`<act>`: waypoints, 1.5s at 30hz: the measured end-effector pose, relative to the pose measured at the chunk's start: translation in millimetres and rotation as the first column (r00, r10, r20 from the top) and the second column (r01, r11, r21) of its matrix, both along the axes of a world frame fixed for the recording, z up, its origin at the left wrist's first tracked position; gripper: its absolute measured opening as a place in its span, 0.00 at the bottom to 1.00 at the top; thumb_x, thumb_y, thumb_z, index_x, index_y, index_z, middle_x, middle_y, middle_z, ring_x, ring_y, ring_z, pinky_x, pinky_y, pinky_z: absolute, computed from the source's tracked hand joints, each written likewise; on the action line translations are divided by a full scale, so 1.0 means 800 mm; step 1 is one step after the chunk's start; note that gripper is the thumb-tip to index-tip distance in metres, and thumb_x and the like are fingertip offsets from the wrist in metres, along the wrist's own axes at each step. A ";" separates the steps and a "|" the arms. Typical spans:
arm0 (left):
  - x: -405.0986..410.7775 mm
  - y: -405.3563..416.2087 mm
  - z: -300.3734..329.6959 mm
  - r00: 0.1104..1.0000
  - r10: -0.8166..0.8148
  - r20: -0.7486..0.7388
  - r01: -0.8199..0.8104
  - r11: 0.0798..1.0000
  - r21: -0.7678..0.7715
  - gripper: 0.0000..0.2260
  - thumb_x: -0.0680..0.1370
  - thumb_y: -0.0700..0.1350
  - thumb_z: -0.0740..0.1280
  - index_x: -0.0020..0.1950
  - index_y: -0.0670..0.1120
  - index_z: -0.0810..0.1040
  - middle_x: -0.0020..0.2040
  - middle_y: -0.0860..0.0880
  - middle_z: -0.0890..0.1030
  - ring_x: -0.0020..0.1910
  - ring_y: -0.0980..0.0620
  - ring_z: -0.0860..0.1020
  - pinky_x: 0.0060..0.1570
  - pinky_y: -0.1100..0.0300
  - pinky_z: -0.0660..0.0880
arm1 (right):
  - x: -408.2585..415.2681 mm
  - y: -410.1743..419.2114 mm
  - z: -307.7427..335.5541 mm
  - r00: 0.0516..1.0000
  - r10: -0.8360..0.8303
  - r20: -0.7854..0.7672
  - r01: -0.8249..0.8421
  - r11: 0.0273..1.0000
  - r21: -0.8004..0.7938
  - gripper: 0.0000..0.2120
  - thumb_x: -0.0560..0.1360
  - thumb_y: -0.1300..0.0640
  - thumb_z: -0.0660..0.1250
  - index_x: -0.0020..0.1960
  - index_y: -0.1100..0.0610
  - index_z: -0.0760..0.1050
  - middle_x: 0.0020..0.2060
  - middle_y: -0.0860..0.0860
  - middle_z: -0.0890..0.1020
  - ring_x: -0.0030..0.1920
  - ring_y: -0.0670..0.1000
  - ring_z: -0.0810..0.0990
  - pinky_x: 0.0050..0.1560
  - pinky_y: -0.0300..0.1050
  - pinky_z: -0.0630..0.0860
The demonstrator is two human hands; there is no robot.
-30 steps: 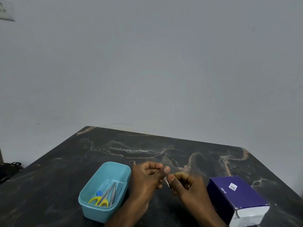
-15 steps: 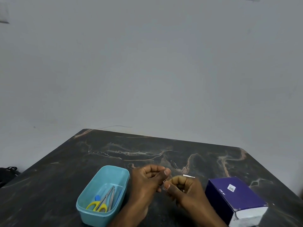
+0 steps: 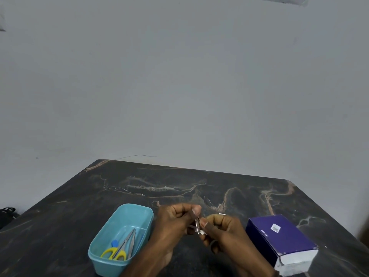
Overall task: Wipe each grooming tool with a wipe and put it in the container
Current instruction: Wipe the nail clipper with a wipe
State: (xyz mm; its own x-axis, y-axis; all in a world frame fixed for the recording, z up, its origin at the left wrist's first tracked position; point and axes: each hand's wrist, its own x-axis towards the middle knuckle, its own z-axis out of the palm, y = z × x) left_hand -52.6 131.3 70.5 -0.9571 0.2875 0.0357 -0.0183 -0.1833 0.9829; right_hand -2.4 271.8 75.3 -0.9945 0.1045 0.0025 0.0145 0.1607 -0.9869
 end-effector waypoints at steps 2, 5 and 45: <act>0.002 0.000 0.002 1.000 0.010 -0.003 -0.010 1.000 -0.001 0.06 0.74 0.41 0.72 0.46 0.39 0.84 0.36 0.43 0.85 0.35 0.49 0.83 0.37 0.57 0.81 | 0.000 0.000 0.001 1.000 -0.002 0.006 0.002 1.000 -0.002 0.09 0.77 0.58 0.67 0.40 0.61 0.80 0.30 0.53 0.81 0.28 0.47 0.78 0.25 0.37 0.68; 0.003 -0.001 0.004 1.000 -0.001 0.005 0.001 1.000 -0.009 0.07 0.75 0.41 0.71 0.45 0.37 0.84 0.36 0.41 0.85 0.33 0.49 0.83 0.36 0.57 0.81 | 0.001 0.002 0.002 1.000 -0.008 0.003 0.008 1.000 0.018 0.09 0.77 0.58 0.66 0.41 0.62 0.80 0.29 0.52 0.81 0.28 0.46 0.77 0.27 0.38 0.68; -0.002 -0.002 0.003 0.983 -0.133 0.123 0.129 0.991 0.041 0.07 0.76 0.36 0.68 0.53 0.37 0.81 0.43 0.38 0.86 0.39 0.46 0.85 0.41 0.52 0.83 | -0.001 0.009 -0.002 0.954 -0.207 -0.219 0.206 0.978 -0.027 0.09 0.68 0.69 0.74 0.47 0.62 0.79 0.34 0.55 0.85 0.29 0.46 0.81 0.29 0.35 0.75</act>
State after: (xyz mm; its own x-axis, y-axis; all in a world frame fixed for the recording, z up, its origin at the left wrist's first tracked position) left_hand -54.0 129.5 72.9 -0.9086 0.4116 -0.0706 -0.1671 -0.2034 0.9647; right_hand -3.3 278.8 74.0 -0.9264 0.3077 0.2170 -0.1699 0.1728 -0.9702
